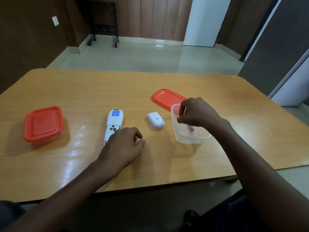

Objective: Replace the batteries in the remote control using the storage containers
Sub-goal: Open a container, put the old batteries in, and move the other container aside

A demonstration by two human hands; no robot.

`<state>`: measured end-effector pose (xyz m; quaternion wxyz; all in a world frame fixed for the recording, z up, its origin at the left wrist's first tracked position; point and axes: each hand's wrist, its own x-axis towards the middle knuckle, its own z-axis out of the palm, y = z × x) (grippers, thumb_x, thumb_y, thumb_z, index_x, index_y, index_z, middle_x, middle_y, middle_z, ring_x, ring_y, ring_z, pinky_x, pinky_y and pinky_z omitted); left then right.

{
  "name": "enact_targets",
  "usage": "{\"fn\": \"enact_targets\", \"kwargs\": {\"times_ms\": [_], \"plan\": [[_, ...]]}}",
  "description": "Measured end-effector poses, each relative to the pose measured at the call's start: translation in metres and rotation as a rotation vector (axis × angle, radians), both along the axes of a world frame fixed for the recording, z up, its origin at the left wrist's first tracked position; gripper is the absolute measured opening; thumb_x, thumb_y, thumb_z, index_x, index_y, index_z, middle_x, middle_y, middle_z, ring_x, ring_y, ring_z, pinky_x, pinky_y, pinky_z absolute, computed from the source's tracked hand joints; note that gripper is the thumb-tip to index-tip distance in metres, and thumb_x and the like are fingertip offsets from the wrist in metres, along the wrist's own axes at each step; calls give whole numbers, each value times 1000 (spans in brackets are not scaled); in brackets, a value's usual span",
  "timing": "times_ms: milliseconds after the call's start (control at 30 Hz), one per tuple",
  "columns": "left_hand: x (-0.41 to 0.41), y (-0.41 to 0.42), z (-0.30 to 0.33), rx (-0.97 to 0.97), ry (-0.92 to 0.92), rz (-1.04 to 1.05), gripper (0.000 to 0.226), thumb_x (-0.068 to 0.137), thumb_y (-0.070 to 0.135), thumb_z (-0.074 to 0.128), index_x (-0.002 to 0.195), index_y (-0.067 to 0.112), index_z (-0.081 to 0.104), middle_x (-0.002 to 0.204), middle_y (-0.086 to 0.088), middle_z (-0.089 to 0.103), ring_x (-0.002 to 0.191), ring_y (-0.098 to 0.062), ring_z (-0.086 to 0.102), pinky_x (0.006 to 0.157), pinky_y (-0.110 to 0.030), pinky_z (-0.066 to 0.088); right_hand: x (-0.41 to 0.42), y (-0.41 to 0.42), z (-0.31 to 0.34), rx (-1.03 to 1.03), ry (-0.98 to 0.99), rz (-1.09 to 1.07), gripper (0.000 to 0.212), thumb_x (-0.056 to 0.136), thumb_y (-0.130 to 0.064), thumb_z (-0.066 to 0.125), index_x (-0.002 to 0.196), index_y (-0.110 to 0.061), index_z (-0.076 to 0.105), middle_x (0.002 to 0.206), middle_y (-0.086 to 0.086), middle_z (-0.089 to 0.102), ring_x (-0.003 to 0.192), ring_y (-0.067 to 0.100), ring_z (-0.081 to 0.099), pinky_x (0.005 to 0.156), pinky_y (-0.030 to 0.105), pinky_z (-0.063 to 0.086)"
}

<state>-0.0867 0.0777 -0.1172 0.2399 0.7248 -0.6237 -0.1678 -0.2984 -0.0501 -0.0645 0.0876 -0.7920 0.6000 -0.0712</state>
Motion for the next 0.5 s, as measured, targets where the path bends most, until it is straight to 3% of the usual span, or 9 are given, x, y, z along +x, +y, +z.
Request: {"fn": "enact_targets", "kwargs": {"times_ms": [167, 233, 333, 433, 500], "plan": [[-3, -1, 0, -6, -5, 2, 18, 91, 41, 66, 99, 26, 72, 91, 10, 71, 84, -8, 65, 78, -34, 56, -3, -6, -12, 144, 99, 20, 8, 68, -12, 79, 73, -15, 74, 73, 3, 74, 70, 22, 73, 66, 39, 63], [-3, -2, -1, -8, -11, 1, 18, 91, 42, 65, 99, 26, 72, 92, 11, 70, 83, -7, 64, 77, -33, 55, -4, -9, -13, 168, 95, 32, 8, 71, -10, 79, 75, -12, 74, 73, 4, 75, 67, 21, 73, 52, 29, 57], [-3, -4, -1, -6, -10, -4, 19, 91, 44, 65, 100, 28, 71, 94, 12, 70, 83, -6, 64, 76, -31, 55, -10, -12, -3, 214, 0, 44, 4, 77, -9, 80, 77, -9, 75, 60, 1, 72, 46, 10, 65, 37, 16, 41], [-4, -7, -2, -9, -1, -8, 19, 91, 45, 64, 100, 29, 71, 95, 12, 71, 83, -6, 64, 77, -32, 56, -7, -23, 9, 94, -177, 1, 2, 78, -9, 74, 78, -10, 75, 68, 5, 74, 54, 14, 68, 48, 22, 50], [-5, -9, -1, -7, 16, -9, 20, 92, 45, 64, 101, 30, 72, 98, 13, 71, 84, -6, 64, 79, -34, 56, 2, -35, 9, -45, -243, -36, 3, 77, -13, 74, 79, -13, 76, 73, 3, 74, 64, 17, 67, 52, 24, 47]]}}
